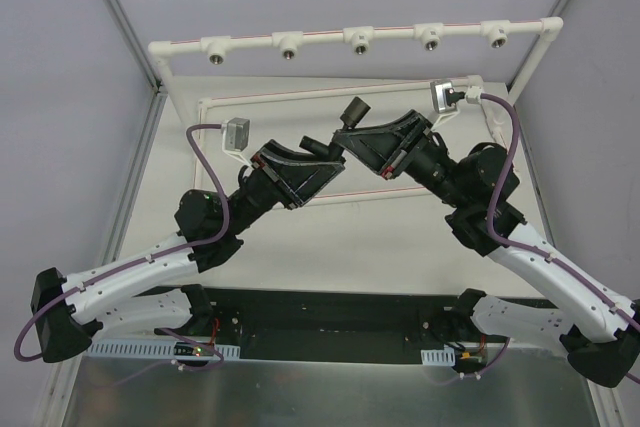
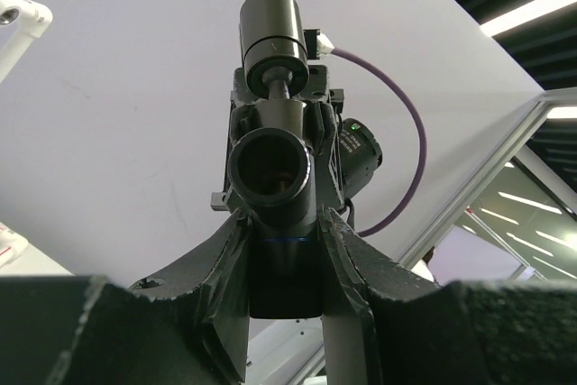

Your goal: Install the water faucets

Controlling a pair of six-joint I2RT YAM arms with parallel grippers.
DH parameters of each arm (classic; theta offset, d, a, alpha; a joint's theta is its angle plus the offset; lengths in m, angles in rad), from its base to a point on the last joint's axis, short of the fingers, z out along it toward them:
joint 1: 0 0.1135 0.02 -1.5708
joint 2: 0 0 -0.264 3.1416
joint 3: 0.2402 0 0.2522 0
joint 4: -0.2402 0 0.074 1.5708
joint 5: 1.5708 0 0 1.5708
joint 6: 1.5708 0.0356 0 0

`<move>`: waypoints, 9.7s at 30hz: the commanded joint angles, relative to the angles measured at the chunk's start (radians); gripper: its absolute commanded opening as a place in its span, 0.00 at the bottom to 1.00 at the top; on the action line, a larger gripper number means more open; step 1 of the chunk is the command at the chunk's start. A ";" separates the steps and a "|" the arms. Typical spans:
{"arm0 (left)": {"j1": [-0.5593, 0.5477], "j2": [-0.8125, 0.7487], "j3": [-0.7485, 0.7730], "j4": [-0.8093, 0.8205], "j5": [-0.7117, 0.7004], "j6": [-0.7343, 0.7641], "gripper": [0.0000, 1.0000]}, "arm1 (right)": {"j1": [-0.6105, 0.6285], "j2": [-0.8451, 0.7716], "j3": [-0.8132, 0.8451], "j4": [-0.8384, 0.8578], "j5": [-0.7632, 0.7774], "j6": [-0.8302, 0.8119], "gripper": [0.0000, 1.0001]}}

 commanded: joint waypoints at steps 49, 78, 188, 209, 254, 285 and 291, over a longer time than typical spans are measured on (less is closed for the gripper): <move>-0.023 -0.128 0.108 -0.385 -0.234 0.925 0.00 | 0.071 -0.026 0.039 0.026 0.090 -0.063 0.72; -0.023 -0.084 0.050 0.014 0.121 0.037 0.00 | 0.071 -0.092 0.035 0.028 -0.140 -0.158 0.68; -0.026 -0.196 0.067 -0.150 -0.088 0.316 0.00 | 0.118 -0.063 0.052 -0.017 -0.092 -0.253 0.82; -0.026 -0.043 0.093 0.050 0.190 0.052 0.00 | 0.118 -0.125 0.012 0.042 -0.040 -0.223 0.72; -0.026 -0.156 0.123 -0.467 -0.014 0.547 0.00 | 0.117 -0.035 0.062 -0.099 0.144 -0.255 0.00; -0.032 0.059 0.145 -0.481 -0.702 1.526 0.00 | 0.117 0.135 0.172 -0.201 0.552 -0.209 0.02; -0.032 -0.039 0.131 -0.548 -0.628 1.217 0.00 | 0.118 0.082 0.089 -0.083 0.445 -0.229 0.59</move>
